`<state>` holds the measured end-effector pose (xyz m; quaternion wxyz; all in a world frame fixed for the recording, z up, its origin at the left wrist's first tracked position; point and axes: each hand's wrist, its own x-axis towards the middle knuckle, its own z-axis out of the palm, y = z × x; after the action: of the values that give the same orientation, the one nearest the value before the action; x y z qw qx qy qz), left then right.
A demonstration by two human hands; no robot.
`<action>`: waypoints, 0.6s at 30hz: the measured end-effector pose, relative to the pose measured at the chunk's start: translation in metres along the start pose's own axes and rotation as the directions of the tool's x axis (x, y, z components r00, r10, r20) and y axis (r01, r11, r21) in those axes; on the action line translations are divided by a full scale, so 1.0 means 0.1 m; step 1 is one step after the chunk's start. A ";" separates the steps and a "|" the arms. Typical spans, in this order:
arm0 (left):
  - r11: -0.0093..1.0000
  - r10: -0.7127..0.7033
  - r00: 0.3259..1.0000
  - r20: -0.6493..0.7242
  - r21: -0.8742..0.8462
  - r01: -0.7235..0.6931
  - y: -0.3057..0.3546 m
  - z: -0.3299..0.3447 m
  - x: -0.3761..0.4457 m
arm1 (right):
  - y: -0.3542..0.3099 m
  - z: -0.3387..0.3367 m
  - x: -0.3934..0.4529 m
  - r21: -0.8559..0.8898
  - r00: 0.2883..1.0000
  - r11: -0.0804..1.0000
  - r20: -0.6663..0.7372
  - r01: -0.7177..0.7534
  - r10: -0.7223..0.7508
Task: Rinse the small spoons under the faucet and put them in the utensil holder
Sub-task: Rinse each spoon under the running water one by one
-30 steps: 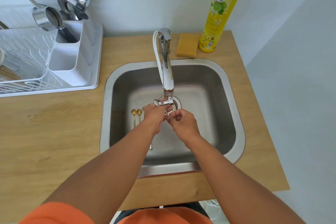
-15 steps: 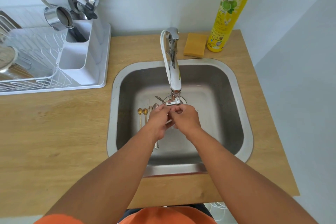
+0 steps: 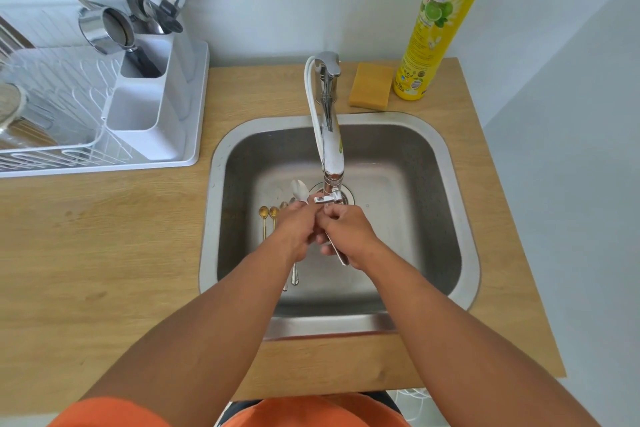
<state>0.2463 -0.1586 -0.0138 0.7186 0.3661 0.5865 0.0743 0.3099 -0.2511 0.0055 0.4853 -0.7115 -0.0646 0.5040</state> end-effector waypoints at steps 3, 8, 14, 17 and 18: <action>0.999 -0.034 0.999 0.024 -0.006 0.034 -0.01 0.00 -0.03 | -0.02 0.05 0.06 -0.005 1.000 1.000 -0.002 -0.014 0.014; 0.999 -0.024 0.999 0.030 -0.021 0.024 0.09 0.04 -0.04 | 0.06 0.03 0.01 0.136 0.999 0.990 -0.016 -0.032 0.034; 0.996 0.008 1.000 0.019 -0.087 -0.006 0.19 0.11 -0.06 | 0.12 -0.13 -0.07 0.122 0.998 0.992 -0.044 -0.028 0.034; 0.997 0.001 0.999 0.040 -0.076 0.002 0.13 0.12 -0.13 | 0.01 -0.10 -0.01 0.080 0.998 0.997 -0.060 0.000 0.005; 0.998 -0.020 0.997 0.070 -0.062 0.024 0.10 0.11 -0.15 | -0.03 -0.08 0.02 0.071 0.997 0.997 -0.082 0.004 0.001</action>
<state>0.2547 -0.1643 0.0049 0.7503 0.3394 0.5628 0.0720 0.3185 -0.2527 0.0067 0.5130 -0.7137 -0.0271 0.4761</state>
